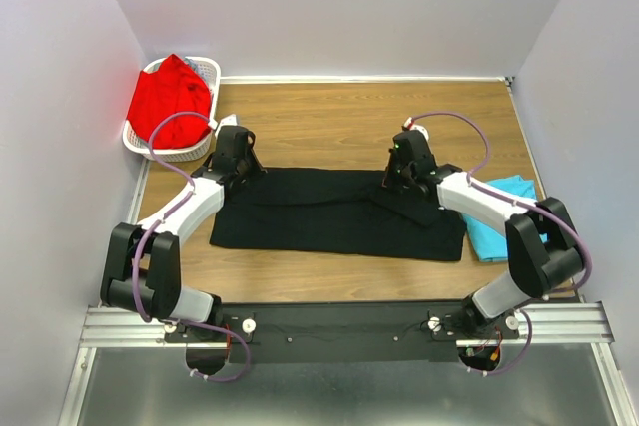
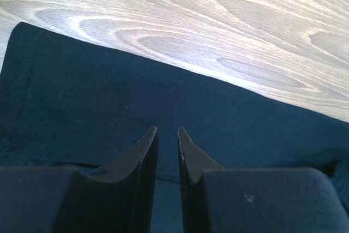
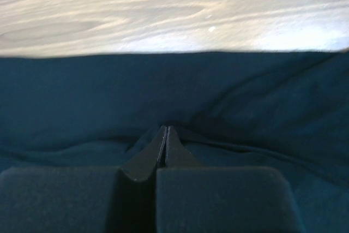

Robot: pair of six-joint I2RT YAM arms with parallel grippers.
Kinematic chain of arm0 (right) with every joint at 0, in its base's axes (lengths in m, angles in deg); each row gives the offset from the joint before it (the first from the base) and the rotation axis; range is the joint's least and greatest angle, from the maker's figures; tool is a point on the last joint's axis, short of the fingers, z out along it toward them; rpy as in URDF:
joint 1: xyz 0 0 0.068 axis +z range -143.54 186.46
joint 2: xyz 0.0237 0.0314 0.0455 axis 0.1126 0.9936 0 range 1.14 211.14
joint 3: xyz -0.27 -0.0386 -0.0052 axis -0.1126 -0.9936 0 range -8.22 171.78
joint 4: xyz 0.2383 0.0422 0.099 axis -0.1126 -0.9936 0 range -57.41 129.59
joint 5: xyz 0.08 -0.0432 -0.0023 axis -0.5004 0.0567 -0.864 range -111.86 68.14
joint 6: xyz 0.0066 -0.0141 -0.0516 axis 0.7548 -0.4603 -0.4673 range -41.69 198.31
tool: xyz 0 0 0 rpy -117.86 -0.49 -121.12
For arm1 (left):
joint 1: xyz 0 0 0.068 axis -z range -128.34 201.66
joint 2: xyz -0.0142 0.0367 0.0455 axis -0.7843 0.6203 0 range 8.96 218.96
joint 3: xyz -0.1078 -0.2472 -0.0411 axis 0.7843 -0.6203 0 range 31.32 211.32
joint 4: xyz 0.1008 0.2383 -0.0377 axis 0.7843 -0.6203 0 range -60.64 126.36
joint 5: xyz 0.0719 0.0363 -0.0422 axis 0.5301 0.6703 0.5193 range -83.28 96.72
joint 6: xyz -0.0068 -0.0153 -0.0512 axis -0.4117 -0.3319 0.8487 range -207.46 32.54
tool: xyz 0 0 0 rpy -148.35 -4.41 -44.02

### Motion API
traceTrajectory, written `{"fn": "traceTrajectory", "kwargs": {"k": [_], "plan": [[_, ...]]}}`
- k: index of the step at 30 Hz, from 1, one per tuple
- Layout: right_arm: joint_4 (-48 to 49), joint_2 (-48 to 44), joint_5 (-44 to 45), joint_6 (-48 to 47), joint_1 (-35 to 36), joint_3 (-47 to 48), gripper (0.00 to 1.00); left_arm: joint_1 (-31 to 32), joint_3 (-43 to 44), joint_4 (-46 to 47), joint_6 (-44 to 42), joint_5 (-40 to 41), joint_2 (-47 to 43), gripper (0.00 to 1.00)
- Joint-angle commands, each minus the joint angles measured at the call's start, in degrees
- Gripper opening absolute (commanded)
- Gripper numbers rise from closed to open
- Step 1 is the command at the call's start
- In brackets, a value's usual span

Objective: Fold and stack the t-shirts
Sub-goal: Fold the tshirt

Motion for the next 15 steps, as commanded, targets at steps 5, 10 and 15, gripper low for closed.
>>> {"fn": "traceTrajectory", "kwargs": {"k": [5,10,15], "plan": [[-2.49,-8.77,1.02,4.68,5.81,-4.89,0.0,0.29,-0.1,1.61,-0.32,-1.96,1.32,0.28],[-3.37,-15.0,2.16,9.32,11.16,-11.98,0.0,0.29,-0.8,2.14,0.2,-2.84,1.93,0.28],[-3.37,-17.04,4.1,11.62,14.96,-15.43,0.03,0.29,-1.07,3.19,0.47,-4.24,2.81,0.28]]}}
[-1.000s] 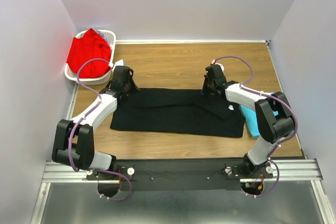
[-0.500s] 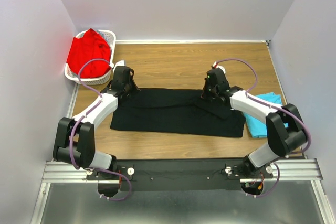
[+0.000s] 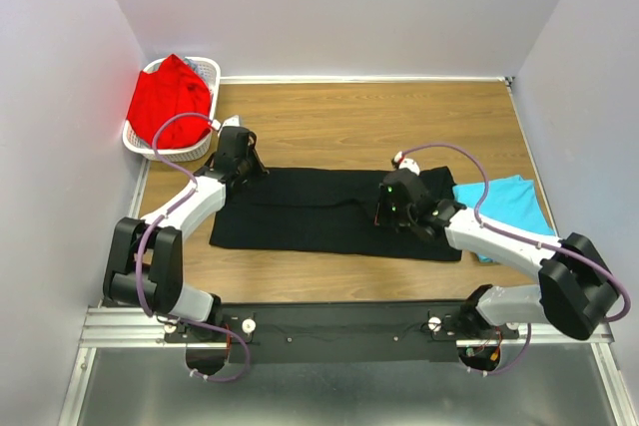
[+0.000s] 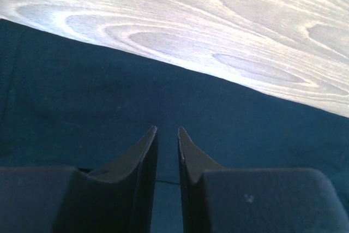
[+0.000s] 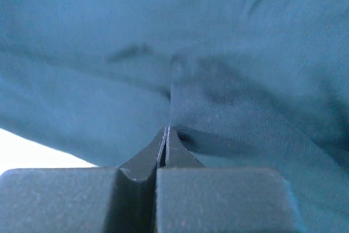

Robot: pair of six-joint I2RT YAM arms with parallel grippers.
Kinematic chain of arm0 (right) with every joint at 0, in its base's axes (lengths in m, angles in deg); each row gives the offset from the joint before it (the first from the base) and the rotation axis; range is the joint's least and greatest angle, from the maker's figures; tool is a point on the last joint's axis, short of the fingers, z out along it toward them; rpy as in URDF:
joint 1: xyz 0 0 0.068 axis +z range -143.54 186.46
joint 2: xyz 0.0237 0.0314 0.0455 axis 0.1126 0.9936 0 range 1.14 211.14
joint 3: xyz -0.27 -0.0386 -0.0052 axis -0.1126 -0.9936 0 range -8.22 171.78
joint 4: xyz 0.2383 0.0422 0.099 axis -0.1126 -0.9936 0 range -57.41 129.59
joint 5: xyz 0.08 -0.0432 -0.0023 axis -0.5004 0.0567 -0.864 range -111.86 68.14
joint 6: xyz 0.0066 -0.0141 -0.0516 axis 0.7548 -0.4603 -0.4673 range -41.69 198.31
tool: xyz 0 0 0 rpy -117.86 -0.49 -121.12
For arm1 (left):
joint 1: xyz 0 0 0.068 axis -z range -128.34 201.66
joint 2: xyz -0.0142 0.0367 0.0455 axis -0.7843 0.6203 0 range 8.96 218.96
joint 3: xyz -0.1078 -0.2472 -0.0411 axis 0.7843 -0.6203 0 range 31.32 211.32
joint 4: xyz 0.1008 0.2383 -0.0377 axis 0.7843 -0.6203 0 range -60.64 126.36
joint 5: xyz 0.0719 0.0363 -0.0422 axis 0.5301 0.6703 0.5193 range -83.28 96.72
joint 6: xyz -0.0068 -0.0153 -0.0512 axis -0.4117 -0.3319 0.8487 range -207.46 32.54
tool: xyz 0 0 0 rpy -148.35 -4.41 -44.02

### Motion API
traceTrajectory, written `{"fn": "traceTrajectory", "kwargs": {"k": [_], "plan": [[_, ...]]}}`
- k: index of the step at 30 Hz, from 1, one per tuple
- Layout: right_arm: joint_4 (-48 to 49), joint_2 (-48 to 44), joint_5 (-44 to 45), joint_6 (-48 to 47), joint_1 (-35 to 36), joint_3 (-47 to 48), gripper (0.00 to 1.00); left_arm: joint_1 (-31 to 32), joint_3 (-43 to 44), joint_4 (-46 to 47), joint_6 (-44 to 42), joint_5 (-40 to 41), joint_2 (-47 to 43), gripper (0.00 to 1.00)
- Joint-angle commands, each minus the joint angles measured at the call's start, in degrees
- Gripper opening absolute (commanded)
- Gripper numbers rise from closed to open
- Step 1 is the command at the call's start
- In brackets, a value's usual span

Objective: Fold and stack the t-shirts
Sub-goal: Fold the tshirt

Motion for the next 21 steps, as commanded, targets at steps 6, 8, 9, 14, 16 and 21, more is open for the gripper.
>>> {"fn": "traceTrajectory", "kwargs": {"k": [6,8,9,14,16,21], "plan": [[-1.27,-1.51,4.17,4.5,4.33,-2.87,0.04,0.37,-1.0,2.34,0.67,-2.59,2.07,0.28],[-1.18,0.16,4.96,4.85,5.12,-1.82,0.04,0.37,-1.0,2.52,0.67,-2.59,2.07,0.28],[-1.1,0.69,5.05,5.03,5.3,-1.47,0.04,0.46,-1.09,2.43,0.67,-2.59,2.07,0.28],[-0.74,4.2,5.66,5.47,5.91,0.29,0.04,0.64,-1.26,2.43,0.32,-2.59,1.99,0.28],[-0.83,3.6,6.54,4.59,5.91,0.38,0.09,0.81,-1.27,2.43,-0.04,-4.24,1.9,0.28],[-1.97,4.36,6.72,1.78,6.0,2.13,0.33,1.25,-1.79,2.08,0.23,-3.73,1.2,0.28]]}}
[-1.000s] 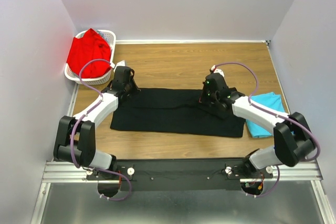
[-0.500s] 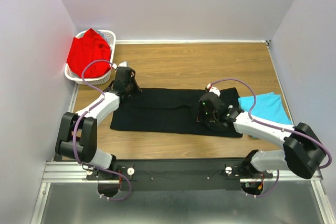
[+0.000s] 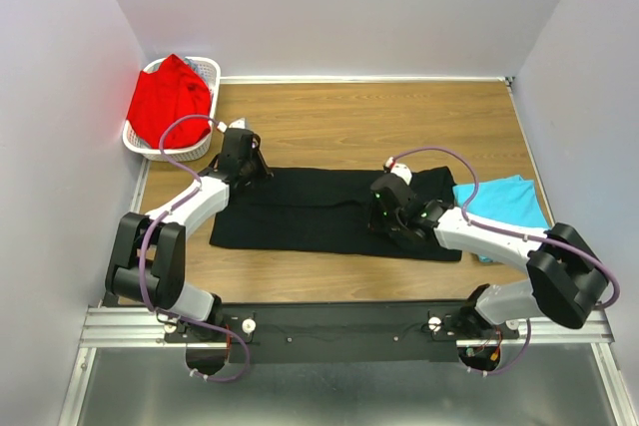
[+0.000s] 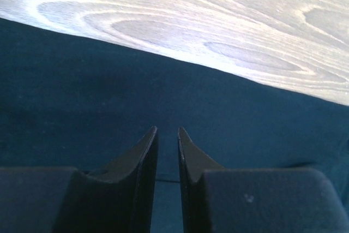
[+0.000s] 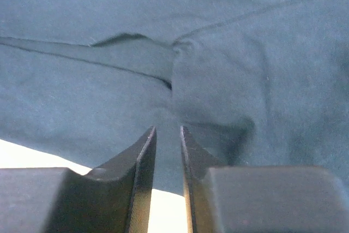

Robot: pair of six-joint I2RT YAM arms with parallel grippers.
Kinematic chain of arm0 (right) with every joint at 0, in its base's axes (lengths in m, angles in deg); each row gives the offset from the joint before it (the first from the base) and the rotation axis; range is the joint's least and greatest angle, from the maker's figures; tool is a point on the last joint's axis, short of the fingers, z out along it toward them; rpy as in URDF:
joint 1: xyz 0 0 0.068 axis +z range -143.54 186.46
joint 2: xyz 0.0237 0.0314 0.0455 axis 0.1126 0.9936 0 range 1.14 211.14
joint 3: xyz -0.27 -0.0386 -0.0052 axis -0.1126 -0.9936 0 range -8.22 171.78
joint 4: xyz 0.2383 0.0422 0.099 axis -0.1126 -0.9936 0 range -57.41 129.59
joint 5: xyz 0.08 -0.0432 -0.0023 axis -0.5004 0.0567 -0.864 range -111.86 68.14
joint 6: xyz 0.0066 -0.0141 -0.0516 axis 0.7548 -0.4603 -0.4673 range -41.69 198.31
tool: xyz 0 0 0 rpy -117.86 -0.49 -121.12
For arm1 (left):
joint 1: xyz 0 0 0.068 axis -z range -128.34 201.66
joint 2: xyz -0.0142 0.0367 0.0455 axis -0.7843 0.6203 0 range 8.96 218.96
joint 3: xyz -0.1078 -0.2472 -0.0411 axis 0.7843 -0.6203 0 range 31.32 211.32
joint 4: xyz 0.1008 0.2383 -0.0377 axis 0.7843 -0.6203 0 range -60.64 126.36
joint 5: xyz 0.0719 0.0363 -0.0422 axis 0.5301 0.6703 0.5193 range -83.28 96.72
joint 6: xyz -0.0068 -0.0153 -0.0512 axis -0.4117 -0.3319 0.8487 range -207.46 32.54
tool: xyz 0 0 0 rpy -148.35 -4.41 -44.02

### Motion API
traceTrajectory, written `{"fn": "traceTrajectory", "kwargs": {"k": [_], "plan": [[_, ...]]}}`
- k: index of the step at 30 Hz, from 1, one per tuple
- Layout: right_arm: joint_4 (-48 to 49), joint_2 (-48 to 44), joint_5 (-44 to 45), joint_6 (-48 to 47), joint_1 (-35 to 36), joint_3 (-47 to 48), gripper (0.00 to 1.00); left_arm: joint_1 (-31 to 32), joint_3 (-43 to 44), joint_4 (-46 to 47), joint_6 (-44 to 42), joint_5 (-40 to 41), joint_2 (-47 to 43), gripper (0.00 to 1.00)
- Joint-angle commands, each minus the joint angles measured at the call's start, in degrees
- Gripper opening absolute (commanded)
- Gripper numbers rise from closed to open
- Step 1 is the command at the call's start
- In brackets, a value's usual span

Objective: Fold and stack the t-shirts
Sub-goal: Fold the tshirt

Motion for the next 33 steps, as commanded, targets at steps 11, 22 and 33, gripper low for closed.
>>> {"fn": "traceTrajectory", "kwargs": {"k": [11,22,33], "plan": [[-5.71,7.89,7.64,-2.53,4.07,6.42,0.37,0.58,-1.0,0.42,-0.47,-1.28,-0.6,0.28],[-7.65,12.46,12.56,-1.48,6.36,7.39,0.36,0.58,-0.65,0.5,-0.39,-1.2,0.19,0.29],[-8.09,13.08,14.06,-1.56,6.97,8.53,0.17,0.58,-0.74,0.42,-0.47,-1.2,0.28,0.29]]}}
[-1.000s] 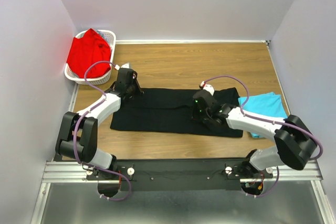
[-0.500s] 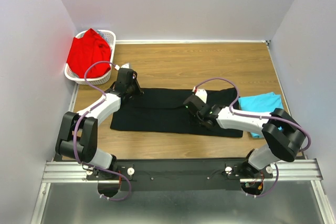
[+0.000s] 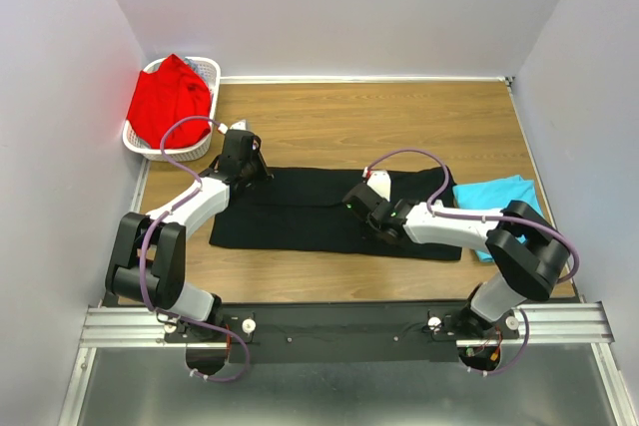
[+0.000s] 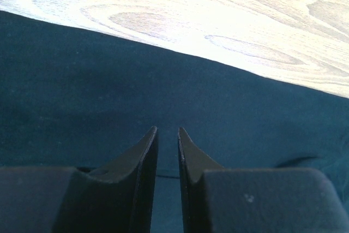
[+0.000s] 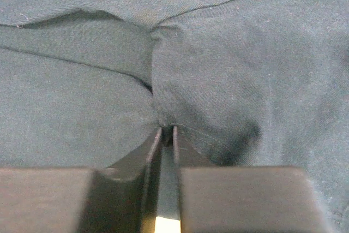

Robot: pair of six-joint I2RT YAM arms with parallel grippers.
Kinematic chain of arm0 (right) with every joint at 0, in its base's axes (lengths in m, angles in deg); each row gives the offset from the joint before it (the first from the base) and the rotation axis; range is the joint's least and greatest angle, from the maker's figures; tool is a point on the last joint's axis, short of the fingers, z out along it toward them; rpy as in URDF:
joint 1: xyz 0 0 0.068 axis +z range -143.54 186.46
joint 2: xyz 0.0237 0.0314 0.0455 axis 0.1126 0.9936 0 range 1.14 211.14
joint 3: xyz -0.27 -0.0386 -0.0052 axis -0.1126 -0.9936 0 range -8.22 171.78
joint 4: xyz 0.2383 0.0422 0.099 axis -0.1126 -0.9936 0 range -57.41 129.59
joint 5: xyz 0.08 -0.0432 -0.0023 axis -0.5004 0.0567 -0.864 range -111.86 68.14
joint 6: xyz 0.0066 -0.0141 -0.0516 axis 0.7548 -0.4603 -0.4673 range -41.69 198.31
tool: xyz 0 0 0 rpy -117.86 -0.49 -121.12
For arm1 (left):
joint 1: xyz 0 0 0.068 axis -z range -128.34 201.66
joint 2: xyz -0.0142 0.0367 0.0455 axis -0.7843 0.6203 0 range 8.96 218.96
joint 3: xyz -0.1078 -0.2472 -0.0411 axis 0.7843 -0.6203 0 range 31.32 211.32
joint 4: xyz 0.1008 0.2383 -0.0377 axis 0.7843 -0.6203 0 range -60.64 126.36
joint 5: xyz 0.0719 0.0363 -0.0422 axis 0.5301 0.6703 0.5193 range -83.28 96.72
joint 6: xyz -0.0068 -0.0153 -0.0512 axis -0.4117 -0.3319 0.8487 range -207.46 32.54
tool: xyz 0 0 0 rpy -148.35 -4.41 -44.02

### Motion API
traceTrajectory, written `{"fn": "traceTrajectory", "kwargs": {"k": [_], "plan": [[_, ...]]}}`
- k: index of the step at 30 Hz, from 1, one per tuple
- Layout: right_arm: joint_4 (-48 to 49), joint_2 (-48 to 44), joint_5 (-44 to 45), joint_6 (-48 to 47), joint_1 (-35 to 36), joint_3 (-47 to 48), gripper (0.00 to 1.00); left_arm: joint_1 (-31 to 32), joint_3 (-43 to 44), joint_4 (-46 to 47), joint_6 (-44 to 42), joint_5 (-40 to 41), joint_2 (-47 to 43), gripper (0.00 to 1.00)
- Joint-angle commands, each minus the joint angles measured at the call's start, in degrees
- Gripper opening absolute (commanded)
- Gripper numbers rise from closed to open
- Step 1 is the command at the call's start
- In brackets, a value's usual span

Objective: Fold and stack the t-shirts
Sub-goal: Fold the tshirt

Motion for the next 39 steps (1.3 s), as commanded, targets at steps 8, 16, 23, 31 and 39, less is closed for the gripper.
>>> {"fn": "traceTrajectory", "kwargs": {"k": [8,16,23,31,39], "plan": [[-4.67,-4.56,0.98,-0.61,0.59,3.99,0.06,0.23,0.29,-0.06,-0.54,-0.65,0.28,0.29],[-5.9,-5.44,-4.38,-1.75,0.59,6.72,0.04,0.23,0.29,-0.24,-0.54,-0.56,0.02,0.28],[-5.9,-2.81,-6.75,-1.31,0.85,6.46,0.03,0.23,0.29,-0.59,-0.54,-0.47,0.02,0.28],[-5.99,-3.67,-7.11,-0.7,1.03,4.09,0.07,0.23,0.38,-0.59,-0.28,-0.65,0.46,0.28],[-8.01,-14.31,0.81,0.62,-3.78,2.59,0.55,0.58,0.64,-0.59,-0.37,-0.65,0.37,0.28]]}}
